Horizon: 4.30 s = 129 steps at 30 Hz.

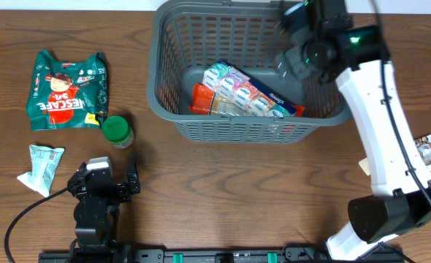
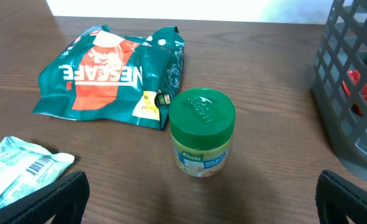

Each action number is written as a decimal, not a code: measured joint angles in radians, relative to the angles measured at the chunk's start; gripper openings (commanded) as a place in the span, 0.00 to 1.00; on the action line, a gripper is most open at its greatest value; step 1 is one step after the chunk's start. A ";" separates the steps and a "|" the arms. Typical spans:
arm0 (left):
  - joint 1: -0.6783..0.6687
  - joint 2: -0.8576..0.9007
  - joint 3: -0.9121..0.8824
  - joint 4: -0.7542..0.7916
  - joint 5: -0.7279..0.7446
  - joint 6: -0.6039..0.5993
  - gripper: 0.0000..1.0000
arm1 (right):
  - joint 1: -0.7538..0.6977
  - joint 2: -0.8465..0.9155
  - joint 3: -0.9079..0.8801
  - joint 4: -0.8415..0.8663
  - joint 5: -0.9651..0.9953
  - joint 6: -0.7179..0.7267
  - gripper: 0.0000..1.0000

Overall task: Pack container
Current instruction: 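Lower the tissues onto the spaghetti and release the right gripper, then move the right gripper to the dried-mushroom bag and grasp it, then lift the mushroom bag with the right gripper over the basket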

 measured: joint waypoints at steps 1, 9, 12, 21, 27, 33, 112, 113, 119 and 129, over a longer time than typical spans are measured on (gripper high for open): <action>0.000 0.000 0.000 0.000 0.000 0.000 0.99 | -0.008 -0.002 0.038 -0.032 0.062 0.083 0.99; 0.000 0.000 0.000 0.000 0.000 0.000 0.99 | -0.223 -0.017 0.178 -0.338 0.285 0.709 0.99; 0.000 0.000 0.000 0.000 0.000 0.000 0.98 | -0.313 -0.017 0.177 -0.415 0.300 0.833 0.99; 0.000 0.000 0.000 0.000 0.000 0.000 0.98 | -0.586 -0.017 0.177 -0.485 0.171 0.864 0.99; 0.000 0.000 0.000 0.000 0.000 0.000 0.98 | -0.750 -0.018 0.176 -0.485 0.013 0.826 0.99; 0.000 0.000 0.000 0.000 0.000 0.000 0.99 | -0.830 -0.058 0.114 -0.484 0.038 0.874 0.99; 0.000 0.000 0.000 0.000 0.000 0.000 0.98 | -0.987 -0.112 -1.066 0.584 -0.185 0.559 0.05; 0.000 0.000 0.000 0.000 0.000 0.000 0.98 | -0.993 -0.112 -1.068 0.586 -0.185 0.562 0.01; 0.000 0.000 0.000 0.000 0.000 0.000 0.99 | -0.998 -0.116 -1.069 0.589 -0.180 0.577 0.01; 0.000 0.000 0.000 0.000 0.000 0.000 0.99 | -0.967 -0.160 -1.066 0.565 -0.213 0.567 0.01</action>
